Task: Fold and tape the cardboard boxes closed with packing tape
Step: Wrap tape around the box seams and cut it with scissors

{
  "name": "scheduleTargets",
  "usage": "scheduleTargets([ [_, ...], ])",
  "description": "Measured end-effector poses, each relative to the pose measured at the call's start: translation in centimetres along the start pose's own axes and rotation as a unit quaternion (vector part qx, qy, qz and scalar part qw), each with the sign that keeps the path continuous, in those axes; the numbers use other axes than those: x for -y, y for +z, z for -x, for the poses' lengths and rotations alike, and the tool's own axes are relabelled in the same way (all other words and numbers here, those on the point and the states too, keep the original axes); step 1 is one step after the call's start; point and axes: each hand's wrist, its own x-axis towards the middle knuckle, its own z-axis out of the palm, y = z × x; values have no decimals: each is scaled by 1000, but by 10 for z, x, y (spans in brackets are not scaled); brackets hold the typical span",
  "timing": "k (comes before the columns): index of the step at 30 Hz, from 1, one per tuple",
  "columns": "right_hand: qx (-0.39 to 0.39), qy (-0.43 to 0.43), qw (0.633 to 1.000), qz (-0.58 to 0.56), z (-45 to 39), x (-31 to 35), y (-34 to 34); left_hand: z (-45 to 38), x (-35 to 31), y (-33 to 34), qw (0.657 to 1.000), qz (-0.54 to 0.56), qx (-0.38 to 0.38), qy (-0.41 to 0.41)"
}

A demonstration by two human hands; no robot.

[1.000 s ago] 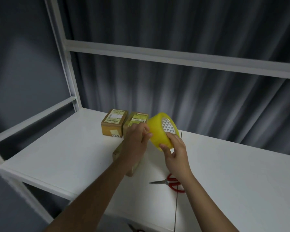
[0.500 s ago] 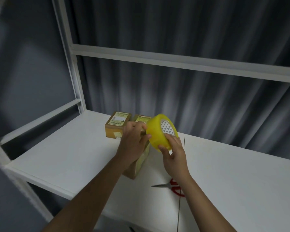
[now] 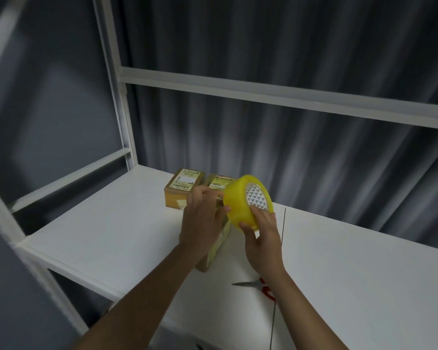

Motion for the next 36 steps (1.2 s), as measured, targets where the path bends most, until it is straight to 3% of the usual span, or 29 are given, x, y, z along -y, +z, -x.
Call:
scheduleTargets([
  [8,14,-44,998,38,-1,-3,-1,-3,8,-4,995,33,91,-27],
  [20,-21,-8,1000,-7,-3,2,8,-5,1,-6,999,22,-26,10],
  [28,-18,-11,1000,-14,-2,1,5,-21,11,-11,996,83,14,-19],
  [36,27,-35,998,35,-8,-5,-4,-21,11,-18,998,12,30,54],
])
